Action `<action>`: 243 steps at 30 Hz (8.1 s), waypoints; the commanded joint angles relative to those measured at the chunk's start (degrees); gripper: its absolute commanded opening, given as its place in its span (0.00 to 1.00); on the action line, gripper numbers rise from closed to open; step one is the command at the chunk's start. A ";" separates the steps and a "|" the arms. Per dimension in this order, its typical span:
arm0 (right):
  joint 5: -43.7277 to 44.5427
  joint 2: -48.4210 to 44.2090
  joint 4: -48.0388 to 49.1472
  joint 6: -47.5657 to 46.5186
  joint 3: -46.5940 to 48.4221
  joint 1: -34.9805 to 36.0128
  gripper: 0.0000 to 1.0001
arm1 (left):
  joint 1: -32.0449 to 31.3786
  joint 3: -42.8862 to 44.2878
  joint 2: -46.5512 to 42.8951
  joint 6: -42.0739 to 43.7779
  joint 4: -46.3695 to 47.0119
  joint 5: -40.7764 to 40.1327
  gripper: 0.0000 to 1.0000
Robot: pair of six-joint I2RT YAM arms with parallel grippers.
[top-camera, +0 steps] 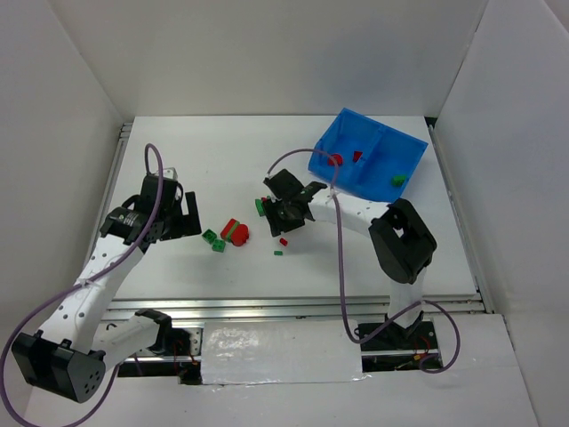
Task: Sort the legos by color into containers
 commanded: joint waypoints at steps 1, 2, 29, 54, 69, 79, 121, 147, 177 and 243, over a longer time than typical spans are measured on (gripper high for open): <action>0.97 1.64 1.48 -1.72 0.98 0.31 0.56 | -0.29 -0.47 -1.02 -0.93 1.22 1.14 1.00; 0.97 2.09 1.39 -1.81 0.99 0.31 0.55 | -0.29 -0.29 -0.93 -0.93 1.22 1.05 1.00; 5.10 -6.07 0.52 2.05 -1.22 -0.92 0.10 | -0.29 -0.73 -0.75 -1.36 0.96 0.09 0.99; 14.78 23.80 -18.73 0.12 57.06 -30.98 0.70 | -0.29 0.85 1.62 -0.05 -0.19 -1.58 1.00; 9.24 17.05 -19.80 2.14 47.91 -27.13 0.99 | -0.29 0.50 4.70 -0.66 1.92 -0.53 1.00; 18.62 -7.93 -8.89 26.61 2.41 5.01 0.99 | -0.29 -2.22 1.97 -3.30 3.51 -3.34 0.99; 25.76 -5.47 -10.56 25.27 8.01 -2.66 0.26 | -0.47 -3.81 1.09 -1.98 5.70 -0.70 1.00; 27.87 3.85 -16.70 12.60 28.49 -42.59 1.00 | -0.47 -3.72 1.62 -2.95 5.18 -2.20 1.00; 24.00 11.58 -11.97 26.93 15.58 2.41 1.00 | -0.64 -4.60 1.00 -2.95 6.14 -2.11 0.99; -21.18 -35.00 10.54 -12.89 -12.90 2.24 0.27 | -11.63 3.76 16.83 -29.92 28.29 64.86 0.35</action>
